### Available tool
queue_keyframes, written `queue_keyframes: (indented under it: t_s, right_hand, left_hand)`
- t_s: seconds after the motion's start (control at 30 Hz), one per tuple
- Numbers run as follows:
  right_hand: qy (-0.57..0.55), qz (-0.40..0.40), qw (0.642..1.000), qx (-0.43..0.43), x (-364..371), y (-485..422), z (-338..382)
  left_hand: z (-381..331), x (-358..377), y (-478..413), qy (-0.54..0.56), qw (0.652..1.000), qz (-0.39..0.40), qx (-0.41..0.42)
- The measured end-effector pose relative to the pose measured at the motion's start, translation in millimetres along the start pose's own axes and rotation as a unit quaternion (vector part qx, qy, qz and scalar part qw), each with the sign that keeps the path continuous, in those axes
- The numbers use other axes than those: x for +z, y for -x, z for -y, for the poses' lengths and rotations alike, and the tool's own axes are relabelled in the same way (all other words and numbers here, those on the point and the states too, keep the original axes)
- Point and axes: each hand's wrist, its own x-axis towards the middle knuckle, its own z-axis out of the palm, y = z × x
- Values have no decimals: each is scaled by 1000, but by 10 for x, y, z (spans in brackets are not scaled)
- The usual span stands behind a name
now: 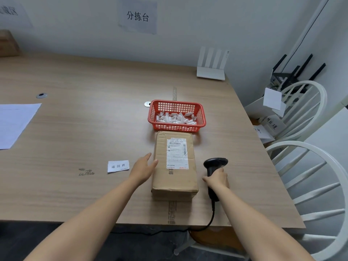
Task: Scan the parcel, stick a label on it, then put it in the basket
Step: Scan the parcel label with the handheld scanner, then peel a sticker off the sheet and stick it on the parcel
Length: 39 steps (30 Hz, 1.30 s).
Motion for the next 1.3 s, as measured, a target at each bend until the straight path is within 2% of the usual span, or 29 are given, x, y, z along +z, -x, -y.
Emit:
queue_keyframes:
  t_s: [0.17,0.33,0.47,0.53,0.6,0.67,0.8,0.87,0.93,1.07,1.17,1.3]
  right_hand:
    - [22,-30,999,-3,164,1,-58]
    - [-47,-53,997,-19,206,-64,-121]
    - [-84,-142,986,-23,163,-1,-63]
    - [-113,-197,972,-57,113,91,60]
    - [-148,-221,954,-139,51,227,253]
    - [-182,-198,936,-228,-5,439,525]
    - [-186,-66,889,-413,130,960,1156]
    - [-164,-13,876,-454,355,1124,1428]
    - [-136,44,882,-448,651,1191,1631]
    - [-47,142,927,-344,1244,1053,1781]
    - [26,157,946,-282,1574,882,1742]
    - [45,142,964,-219,1870,780,1660]
  left_hand:
    - [125,-131,41,-44,999,-5,6]
    - [324,-229,120,-50,998,-16,-20]
    - [482,-292,154,-58,997,-16,-53]
    - [545,-323,172,-61,996,-17,-62]
    - [612,-351,186,-71,995,-26,-68]
    - [690,-399,194,-83,993,-35,-74]
    - [884,-602,143,-129,989,-15,-69]
    - [967,-743,78,-152,986,-14,-64]
    - [1045,-878,-21,-160,985,-23,-56]
    - [1146,-1043,-225,-168,984,-43,-40]
    - [1209,-1023,-359,-190,981,-28,-21]
    - [1285,-937,-503,-204,979,-13,7]
